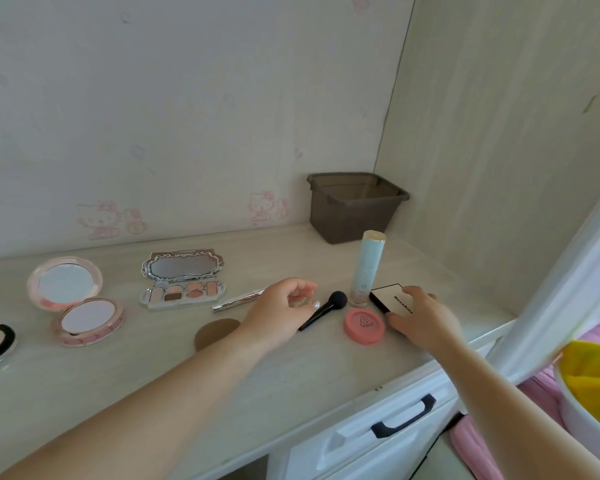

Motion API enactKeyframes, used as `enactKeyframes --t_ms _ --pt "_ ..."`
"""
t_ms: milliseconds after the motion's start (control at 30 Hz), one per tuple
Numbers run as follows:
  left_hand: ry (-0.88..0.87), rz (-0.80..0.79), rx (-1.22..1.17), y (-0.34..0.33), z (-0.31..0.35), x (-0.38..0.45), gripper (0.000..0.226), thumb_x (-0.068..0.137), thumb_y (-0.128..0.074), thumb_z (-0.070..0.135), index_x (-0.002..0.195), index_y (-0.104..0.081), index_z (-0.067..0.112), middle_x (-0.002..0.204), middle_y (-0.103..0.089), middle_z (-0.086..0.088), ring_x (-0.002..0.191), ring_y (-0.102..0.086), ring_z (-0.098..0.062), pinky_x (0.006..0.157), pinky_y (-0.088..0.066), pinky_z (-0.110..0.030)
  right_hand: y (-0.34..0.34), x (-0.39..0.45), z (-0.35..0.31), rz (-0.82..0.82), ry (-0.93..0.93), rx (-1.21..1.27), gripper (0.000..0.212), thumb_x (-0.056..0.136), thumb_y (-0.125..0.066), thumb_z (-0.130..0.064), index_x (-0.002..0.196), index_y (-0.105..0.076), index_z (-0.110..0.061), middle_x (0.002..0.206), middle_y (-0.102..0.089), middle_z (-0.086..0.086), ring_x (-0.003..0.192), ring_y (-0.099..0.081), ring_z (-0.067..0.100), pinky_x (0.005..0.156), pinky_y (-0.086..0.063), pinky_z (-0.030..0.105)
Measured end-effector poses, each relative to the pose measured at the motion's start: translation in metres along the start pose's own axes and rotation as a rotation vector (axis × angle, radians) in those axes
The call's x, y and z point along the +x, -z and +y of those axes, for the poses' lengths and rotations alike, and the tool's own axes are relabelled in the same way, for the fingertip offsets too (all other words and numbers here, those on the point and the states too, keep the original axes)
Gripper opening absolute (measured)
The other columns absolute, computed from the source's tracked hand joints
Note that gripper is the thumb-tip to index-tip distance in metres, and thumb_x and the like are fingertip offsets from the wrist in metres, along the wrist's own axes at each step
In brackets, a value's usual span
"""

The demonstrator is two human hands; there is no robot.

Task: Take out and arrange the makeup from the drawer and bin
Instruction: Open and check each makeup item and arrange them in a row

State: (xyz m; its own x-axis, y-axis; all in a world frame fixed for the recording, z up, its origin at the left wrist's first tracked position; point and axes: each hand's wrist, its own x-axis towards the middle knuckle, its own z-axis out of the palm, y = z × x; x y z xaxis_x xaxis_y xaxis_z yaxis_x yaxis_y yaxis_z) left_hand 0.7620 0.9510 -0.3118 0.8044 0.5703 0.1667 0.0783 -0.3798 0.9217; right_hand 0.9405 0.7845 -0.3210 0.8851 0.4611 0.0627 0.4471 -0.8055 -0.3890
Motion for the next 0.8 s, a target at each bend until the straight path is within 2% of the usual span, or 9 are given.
enactKeyframes --t_ms 100,167,267,367,467,533,667,700,800 --pt "-0.004 -0.006 -0.073 0.002 0.001 -0.004 0.021 0.087 -0.063 0.009 0.104 -0.062 0.02 0.101 -0.063 0.007 0.094 -0.058 -0.006 0.082 -0.042 -0.008 0.017 -0.029 0.011 0.075 0.016 0.004 0.062 0.078 -0.063 -0.042 0.134 -0.042 -0.028 0.134 -0.049 0.003 0.112 -0.053 0.026 0.085 -0.045 0.031" --pt "0.036 -0.003 -0.152 0.001 0.003 -0.006 0.019 0.088 -0.062 0.013 0.104 -0.06 0.023 0.101 -0.065 0.007 0.092 -0.059 -0.007 0.075 -0.043 -0.008 0.031 -0.054 0.014 0.104 0.087 0.005 0.06 0.077 -0.064 -0.041 0.132 -0.043 -0.032 0.135 -0.047 -0.002 0.111 -0.052 0.022 0.082 -0.043 0.028" --pt "0.164 -0.014 -0.374 -0.002 0.013 -0.015 0.017 0.092 -0.058 0.02 0.108 -0.059 0.024 0.11 -0.066 0.0 0.094 -0.059 -0.009 0.074 -0.046 -0.019 0.047 -0.088 -0.004 0.092 0.254 0.034 0.06 0.076 -0.067 -0.039 0.131 -0.043 -0.035 0.128 -0.048 -0.01 0.104 -0.05 0.014 0.079 -0.04 0.025" --pt "0.324 -0.094 -0.704 0.001 0.027 -0.031 0.012 0.095 -0.053 0.027 0.104 -0.058 0.021 0.106 -0.066 -0.004 0.098 -0.062 -0.015 0.079 -0.047 -0.03 0.051 -0.105 -0.037 0.097 0.43 0.13 0.058 0.074 -0.07 -0.034 0.127 -0.046 -0.035 0.118 -0.047 -0.017 0.098 -0.049 0.008 0.077 -0.038 0.018" --pt "0.385 -0.24 -0.879 0.019 0.031 -0.048 0.041 0.094 -0.045 0.048 0.12 -0.059 0.02 0.116 -0.068 -0.003 0.108 -0.062 -0.02 0.092 -0.048 -0.04 0.047 -0.113 -0.077 0.095 0.579 0.238 0.057 0.073 -0.073 -0.029 0.124 -0.049 -0.032 0.116 -0.046 -0.018 0.096 -0.05 0.006 0.072 -0.035 0.002" --pt "0.355 -0.335 -0.959 0.039 0.03 -0.06 0.054 0.092 -0.036 0.06 0.125 -0.059 0.024 0.12 -0.066 -0.004 0.105 -0.061 -0.023 0.099 -0.045 -0.049 0.041 -0.116 -0.106 0.077 0.652 0.302 0.058 0.073 -0.073 -0.025 0.124 -0.048 -0.032 0.116 -0.046 -0.016 0.095 -0.049 0.0 0.074 -0.034 -0.002" --pt "0.28 -0.433 -1.067 0.08 0.023 -0.079 0.071 0.087 -0.026 0.071 0.122 -0.061 0.02 0.093 -0.055 -0.006 0.074 -0.06 -0.022 0.102 -0.039 -0.06 0.025 -0.124 -0.158 0.001 0.741 0.399 0.06 0.073 -0.071 -0.022 0.125 -0.045 -0.035 0.119 -0.046 -0.014 0.101 -0.047 -0.008 0.077 -0.037 0.003" --pt "0.271 -0.449 -1.081 0.088 0.021 -0.082 0.075 0.086 -0.025 0.073 0.125 -0.059 0.019 0.095 -0.049 -0.008 0.076 -0.057 -0.024 0.102 -0.038 -0.062 0.021 -0.125 -0.167 -0.014 0.764 0.405 0.06 0.073 -0.072 -0.023 0.125 -0.044 -0.035 0.12 -0.045 -0.014 0.101 -0.047 -0.007 0.077 -0.036 0.003" --pt "0.255 -0.481 -1.101 0.112 0.012 -0.09 0.08 0.083 -0.028 0.076 0.135 -0.05 0.019 0.125 -0.039 -0.01 0.112 -0.042 -0.033 0.103 -0.035 -0.065 0.012 -0.128 -0.192 -0.069 0.83 0.422 0.061 0.072 -0.072 -0.022 0.124 -0.043 -0.036 0.123 -0.042 -0.016 0.106 -0.044 -0.009 0.08 -0.035 0.0"
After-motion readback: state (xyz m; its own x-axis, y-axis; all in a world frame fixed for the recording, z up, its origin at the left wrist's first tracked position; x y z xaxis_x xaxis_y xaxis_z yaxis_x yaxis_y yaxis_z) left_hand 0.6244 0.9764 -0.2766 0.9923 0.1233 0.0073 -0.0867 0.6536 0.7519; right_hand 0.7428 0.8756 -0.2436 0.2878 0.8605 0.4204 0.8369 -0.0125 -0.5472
